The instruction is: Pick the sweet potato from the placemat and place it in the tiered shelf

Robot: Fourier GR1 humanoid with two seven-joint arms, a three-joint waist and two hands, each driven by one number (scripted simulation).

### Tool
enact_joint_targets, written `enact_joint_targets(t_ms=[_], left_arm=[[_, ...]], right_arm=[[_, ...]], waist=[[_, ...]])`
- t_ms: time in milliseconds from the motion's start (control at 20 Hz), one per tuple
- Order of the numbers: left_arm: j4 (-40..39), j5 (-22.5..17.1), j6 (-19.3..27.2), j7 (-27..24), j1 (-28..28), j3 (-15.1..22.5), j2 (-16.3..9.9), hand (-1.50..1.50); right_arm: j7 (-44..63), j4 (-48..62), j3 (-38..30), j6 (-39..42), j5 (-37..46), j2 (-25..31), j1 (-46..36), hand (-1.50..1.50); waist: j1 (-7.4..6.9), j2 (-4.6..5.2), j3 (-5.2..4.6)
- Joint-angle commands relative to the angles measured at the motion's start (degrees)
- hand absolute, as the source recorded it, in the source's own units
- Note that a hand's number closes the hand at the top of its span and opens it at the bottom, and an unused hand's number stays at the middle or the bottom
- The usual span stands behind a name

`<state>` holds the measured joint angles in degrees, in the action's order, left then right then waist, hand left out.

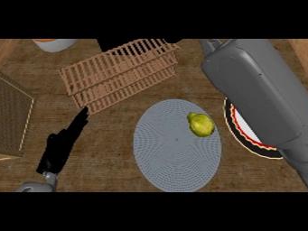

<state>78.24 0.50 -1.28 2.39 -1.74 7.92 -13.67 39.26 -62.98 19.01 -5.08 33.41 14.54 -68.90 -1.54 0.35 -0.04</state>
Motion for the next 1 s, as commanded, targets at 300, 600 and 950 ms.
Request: enact_joint_targets(t_ms=[300,600,950], left_arm=[[-2.2,0.8,-0.9,-1.7,-2.1,-0.3,0.6,0.0],[1.4,2.2,0.3,0.4,-0.2,2.5,3.0,0.0],[0.1,0.8,-1.9,0.5,-3.0,0.2,0.8,0.0]], right_arm=[[-14.6,30.6,-4.1,-3.8,3.2,-6.6,-13.4,1.5],[-18.3,41.2,-5.8,-8.0,4.2,-11.6,-16.3,1.5],[-22.8,45.9,-14.0,-5.9,-3.5,-14.0,-17.6,1.5]], waist=[[-1.81,0.81,-0.07],[-2.74,0.99,-0.05],[-4.14,1.85,-0.02]])
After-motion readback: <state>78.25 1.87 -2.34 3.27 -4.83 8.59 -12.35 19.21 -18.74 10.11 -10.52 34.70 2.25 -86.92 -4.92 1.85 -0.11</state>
